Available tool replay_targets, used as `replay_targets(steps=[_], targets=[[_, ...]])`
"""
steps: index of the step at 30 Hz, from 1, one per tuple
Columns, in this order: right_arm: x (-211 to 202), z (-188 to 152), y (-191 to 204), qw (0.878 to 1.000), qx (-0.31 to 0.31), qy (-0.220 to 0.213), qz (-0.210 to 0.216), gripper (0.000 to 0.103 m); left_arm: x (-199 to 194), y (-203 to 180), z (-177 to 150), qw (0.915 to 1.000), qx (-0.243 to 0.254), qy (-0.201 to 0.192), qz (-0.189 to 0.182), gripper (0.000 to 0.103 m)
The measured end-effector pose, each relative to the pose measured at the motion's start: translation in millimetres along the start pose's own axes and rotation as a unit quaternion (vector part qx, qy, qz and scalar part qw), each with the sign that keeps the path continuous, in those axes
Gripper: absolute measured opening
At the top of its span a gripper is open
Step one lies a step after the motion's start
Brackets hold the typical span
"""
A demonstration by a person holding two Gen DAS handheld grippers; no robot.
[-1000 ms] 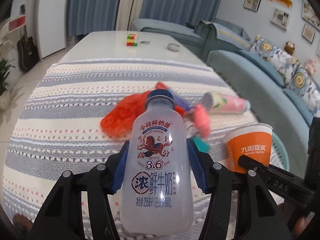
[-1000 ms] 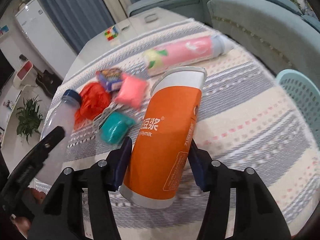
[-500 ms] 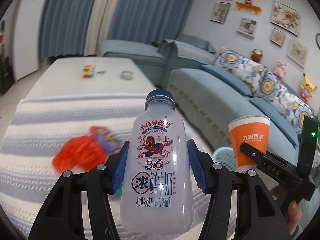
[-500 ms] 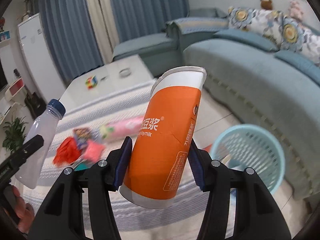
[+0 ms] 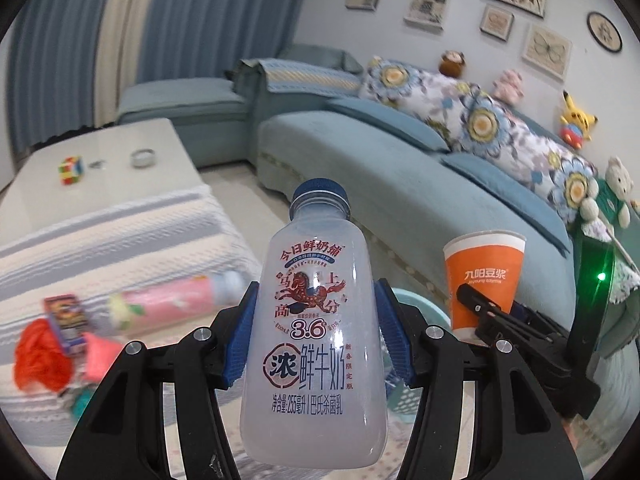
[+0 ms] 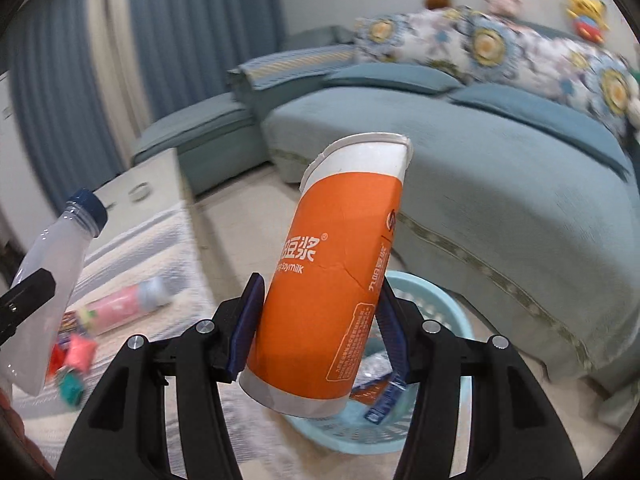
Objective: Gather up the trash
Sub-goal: 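Carry both items over the wastebasket and open both tools to drop them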
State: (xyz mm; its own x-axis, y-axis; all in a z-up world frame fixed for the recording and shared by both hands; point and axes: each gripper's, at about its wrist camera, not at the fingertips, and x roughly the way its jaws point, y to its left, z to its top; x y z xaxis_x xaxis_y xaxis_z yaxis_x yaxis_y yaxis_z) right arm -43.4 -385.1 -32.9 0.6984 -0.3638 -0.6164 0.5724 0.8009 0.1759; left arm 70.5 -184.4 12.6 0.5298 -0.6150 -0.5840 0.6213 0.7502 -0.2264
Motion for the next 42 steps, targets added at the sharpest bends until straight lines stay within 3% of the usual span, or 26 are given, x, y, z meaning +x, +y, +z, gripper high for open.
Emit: replay_targets(steps=[9,13,19,32,42], targets=[[45.0,-14.2,-44.4,0.995,0.054,0.067,-0.047,0.053,75.4,-43.8,-22.9,0.9961,0.038,0.073,-0.032,0.055],[58.2,-18.5,-54.6,0.992,0.068,0.093,-0.046,0.055,92.3,-51.7,-37.0,0.9929,0.053,0.101,-0.033,0.056],[57.1,-20.8,-56.3,0.992,0.073,0.092,-0.04,0.056,86.3,-43.1,-39.8,0.9938,0.052,0.092,-0.035,0.064],[47.8,-20.9,-33.7,0.996,0.053,0.067,-0.02,0.056,66.7,-34.2,-33.0,0.9955,0.047,0.073,-0.037,0.065],[7.3,-15.8,17.0,0.999,-0.007,-0.005,0.033,0.056,-7.2,3.1,-10.9,0.9996,0.024,0.007,-0.017,0.065]])
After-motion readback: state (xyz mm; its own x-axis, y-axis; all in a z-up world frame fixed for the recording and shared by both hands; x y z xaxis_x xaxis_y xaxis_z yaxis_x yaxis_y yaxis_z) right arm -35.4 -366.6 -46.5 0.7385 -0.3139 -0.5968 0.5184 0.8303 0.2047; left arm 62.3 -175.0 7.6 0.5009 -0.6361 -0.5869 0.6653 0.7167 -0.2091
